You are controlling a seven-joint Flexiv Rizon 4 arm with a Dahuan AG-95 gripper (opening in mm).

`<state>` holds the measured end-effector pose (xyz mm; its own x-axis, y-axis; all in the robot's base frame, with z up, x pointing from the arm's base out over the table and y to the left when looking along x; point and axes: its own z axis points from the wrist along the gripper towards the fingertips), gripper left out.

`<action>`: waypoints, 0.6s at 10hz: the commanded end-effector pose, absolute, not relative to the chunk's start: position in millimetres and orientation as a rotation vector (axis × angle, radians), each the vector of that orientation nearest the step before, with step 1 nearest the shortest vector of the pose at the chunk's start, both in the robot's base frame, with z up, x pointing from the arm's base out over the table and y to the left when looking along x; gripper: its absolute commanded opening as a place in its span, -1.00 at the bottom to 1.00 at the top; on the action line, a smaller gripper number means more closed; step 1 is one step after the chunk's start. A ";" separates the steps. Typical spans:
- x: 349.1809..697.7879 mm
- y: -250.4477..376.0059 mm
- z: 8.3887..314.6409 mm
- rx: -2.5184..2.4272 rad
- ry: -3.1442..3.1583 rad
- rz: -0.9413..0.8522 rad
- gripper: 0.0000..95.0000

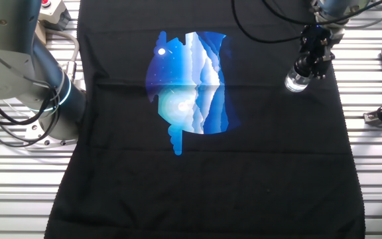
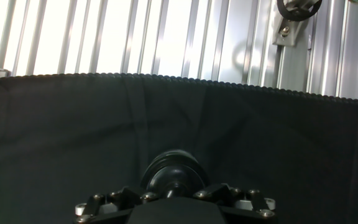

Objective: Screw the lid onto the jar

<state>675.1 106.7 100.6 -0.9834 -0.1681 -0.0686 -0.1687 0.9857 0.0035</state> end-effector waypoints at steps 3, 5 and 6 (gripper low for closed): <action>675.1 107.4 99.7 -0.264 3.063 0.013 0.60; 675.3 107.8 97.7 -0.263 3.064 0.012 0.60; 675.4 107.8 97.3 -0.264 3.064 0.011 0.60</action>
